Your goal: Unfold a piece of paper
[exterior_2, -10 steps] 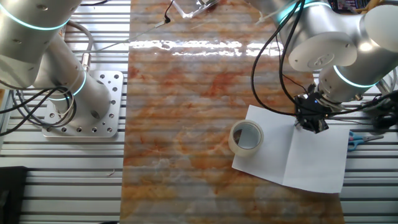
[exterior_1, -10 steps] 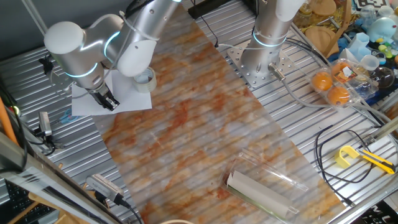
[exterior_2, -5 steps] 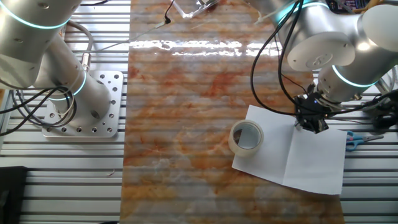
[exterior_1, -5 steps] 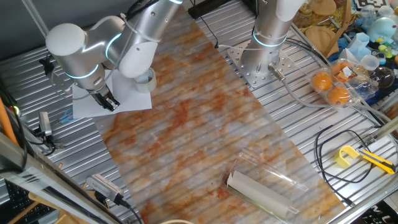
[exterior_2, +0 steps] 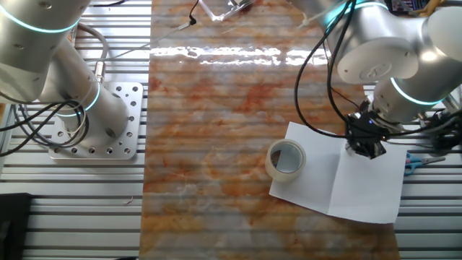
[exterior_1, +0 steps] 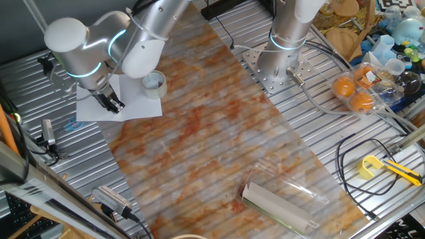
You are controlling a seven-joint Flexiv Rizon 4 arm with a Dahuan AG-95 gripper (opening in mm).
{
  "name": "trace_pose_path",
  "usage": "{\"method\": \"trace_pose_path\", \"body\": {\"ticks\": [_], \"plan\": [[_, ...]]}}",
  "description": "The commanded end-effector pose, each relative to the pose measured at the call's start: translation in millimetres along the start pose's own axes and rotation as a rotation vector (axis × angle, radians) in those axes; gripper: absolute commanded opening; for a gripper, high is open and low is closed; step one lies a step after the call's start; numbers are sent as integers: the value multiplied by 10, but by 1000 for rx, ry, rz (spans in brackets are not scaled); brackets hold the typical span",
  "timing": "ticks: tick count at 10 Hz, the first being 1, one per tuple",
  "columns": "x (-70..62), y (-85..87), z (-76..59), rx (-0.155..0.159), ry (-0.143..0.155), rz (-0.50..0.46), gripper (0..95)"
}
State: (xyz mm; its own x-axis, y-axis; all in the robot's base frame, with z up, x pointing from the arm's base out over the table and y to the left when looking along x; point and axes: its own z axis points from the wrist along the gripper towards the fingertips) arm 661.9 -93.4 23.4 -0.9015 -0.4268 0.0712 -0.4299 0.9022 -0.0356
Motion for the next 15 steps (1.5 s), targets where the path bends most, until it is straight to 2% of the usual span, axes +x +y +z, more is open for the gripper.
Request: {"method": "trace_pose_path", "body": {"ticks": [1, 9, 12, 15], "plan": [[6, -131, -21, -3, 1, -25, 0], [157, -618, -17, -2, -2, -114, 0], [171, -637, -26, -3, -2, -111, 0], [161, -628, -18, -16, -29, -99, 0]]}}
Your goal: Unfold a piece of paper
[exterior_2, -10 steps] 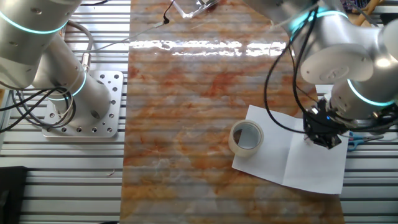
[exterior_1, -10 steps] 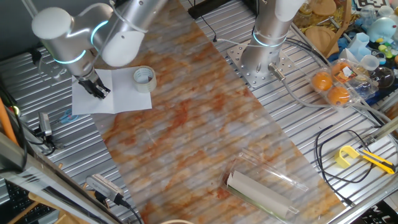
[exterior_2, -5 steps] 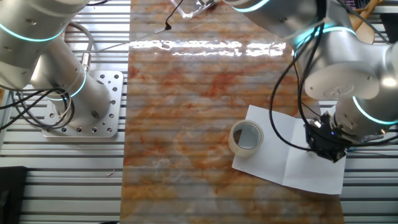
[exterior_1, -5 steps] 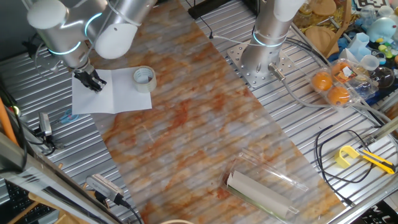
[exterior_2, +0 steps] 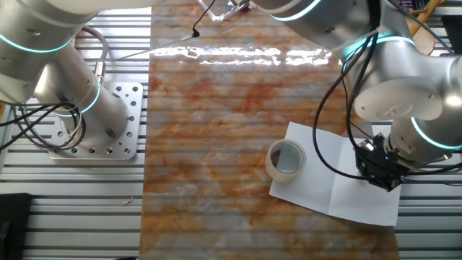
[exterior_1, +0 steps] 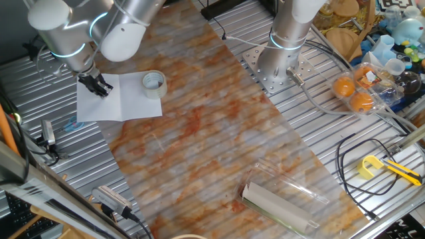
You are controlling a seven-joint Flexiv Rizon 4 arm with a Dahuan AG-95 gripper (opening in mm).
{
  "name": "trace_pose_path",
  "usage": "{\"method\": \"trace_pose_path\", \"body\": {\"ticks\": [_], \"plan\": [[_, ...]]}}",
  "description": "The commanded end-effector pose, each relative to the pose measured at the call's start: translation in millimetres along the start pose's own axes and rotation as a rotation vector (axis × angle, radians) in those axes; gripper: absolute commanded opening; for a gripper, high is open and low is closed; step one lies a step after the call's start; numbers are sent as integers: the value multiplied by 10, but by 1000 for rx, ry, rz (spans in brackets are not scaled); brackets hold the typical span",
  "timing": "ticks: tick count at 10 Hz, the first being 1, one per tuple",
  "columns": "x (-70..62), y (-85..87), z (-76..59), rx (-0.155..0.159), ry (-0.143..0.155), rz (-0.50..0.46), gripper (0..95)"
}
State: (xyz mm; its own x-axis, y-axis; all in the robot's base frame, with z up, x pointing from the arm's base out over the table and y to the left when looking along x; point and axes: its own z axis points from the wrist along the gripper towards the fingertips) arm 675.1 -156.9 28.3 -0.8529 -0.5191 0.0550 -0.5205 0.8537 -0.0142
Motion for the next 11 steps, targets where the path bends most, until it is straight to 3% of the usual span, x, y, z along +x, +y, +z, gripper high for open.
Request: {"method": "trace_pose_path", "body": {"ticks": [1, 5, 8, 11], "plan": [[6, 4, -2, 2, -13, 22, 0], [6, 4, -2, 29, 5, 136, 0], [9, -14, -12, 31, -1, 145, 0], [32, -206, -68, 37, -14, 114, 0]]}}
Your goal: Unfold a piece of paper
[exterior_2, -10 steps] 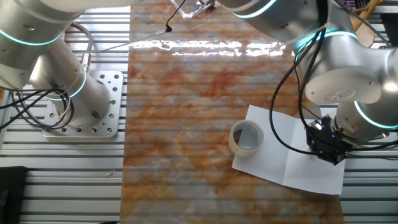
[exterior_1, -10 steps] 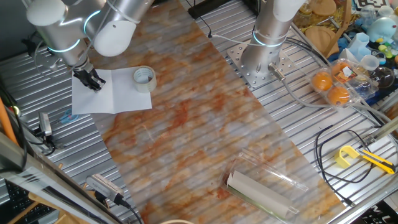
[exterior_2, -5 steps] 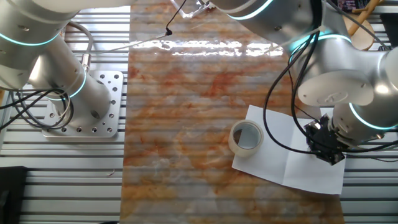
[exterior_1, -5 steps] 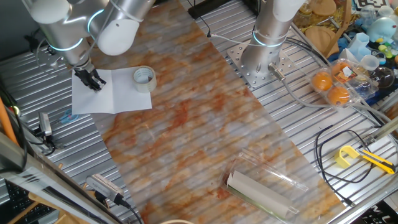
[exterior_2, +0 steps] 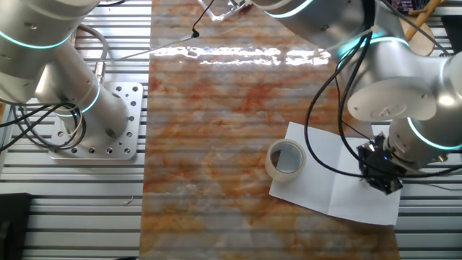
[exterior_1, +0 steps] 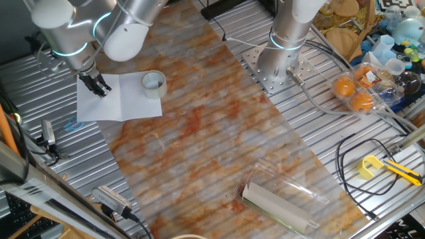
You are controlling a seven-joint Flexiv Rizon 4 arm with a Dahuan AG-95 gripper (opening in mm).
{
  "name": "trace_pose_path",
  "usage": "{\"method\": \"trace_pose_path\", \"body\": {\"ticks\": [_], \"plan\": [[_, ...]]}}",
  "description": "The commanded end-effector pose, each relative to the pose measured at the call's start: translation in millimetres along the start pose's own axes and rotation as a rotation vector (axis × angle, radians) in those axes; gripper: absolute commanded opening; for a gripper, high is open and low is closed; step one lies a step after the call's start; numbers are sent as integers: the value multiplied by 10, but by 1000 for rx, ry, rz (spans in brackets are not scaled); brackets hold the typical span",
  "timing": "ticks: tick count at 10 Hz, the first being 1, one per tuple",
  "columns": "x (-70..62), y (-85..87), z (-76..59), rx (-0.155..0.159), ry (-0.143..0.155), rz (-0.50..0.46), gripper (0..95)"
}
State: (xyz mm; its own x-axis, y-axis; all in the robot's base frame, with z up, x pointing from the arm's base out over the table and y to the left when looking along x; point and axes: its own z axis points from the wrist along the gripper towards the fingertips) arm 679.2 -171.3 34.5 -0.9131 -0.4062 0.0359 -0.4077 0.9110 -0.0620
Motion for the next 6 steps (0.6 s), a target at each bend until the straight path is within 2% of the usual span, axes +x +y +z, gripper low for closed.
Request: {"method": "trace_pose_path", "body": {"ticks": [1, 3, 6], "plan": [[-7, -160, 3, 0, -9, -37, 0], [18, -224, 72, 16, -42, -46, 0], [47, -264, 73, 40, -49, -57, 0]]}}
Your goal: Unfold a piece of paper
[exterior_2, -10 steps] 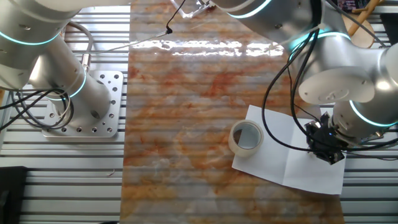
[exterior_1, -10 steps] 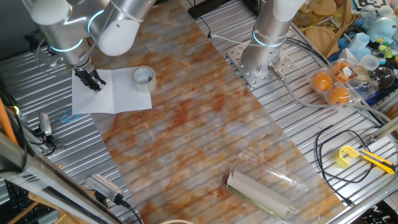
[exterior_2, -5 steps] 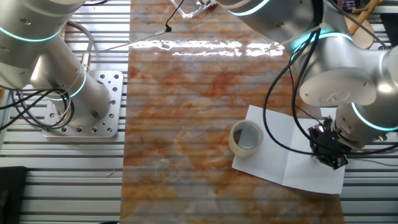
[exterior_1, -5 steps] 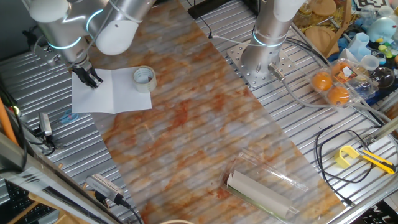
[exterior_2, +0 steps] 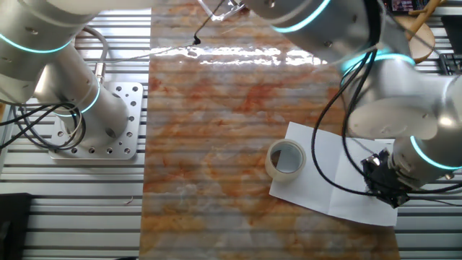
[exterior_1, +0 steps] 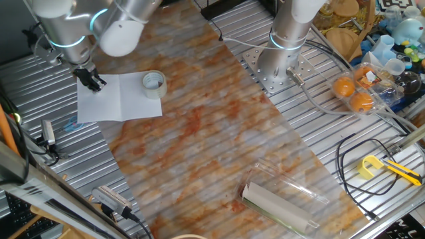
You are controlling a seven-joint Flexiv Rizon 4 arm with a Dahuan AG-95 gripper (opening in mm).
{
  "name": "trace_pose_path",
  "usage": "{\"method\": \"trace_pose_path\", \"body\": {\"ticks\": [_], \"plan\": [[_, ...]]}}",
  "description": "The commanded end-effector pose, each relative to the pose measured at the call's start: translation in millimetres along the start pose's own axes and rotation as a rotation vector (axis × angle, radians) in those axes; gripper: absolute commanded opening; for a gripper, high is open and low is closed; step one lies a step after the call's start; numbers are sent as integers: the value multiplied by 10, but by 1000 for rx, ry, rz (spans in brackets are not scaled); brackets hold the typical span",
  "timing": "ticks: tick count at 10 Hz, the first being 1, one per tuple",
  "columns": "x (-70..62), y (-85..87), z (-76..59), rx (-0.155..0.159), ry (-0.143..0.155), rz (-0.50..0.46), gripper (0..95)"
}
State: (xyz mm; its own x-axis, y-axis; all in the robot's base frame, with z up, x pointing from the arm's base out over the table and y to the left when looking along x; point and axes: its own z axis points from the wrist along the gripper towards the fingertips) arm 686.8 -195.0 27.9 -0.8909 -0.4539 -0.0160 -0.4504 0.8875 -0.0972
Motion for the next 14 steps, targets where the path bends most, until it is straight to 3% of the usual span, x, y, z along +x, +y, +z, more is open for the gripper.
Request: {"method": "trace_pose_path", "body": {"ticks": [1, 5, 8, 14], "plan": [[40, -41, -11, 6, 5, -14, 0], [74, -190, 35, 20, -17, -49, 0], [100, -235, 21, 78, -36, -47, 0], [90, -365, 47, 81, -49, -57, 0]]}}
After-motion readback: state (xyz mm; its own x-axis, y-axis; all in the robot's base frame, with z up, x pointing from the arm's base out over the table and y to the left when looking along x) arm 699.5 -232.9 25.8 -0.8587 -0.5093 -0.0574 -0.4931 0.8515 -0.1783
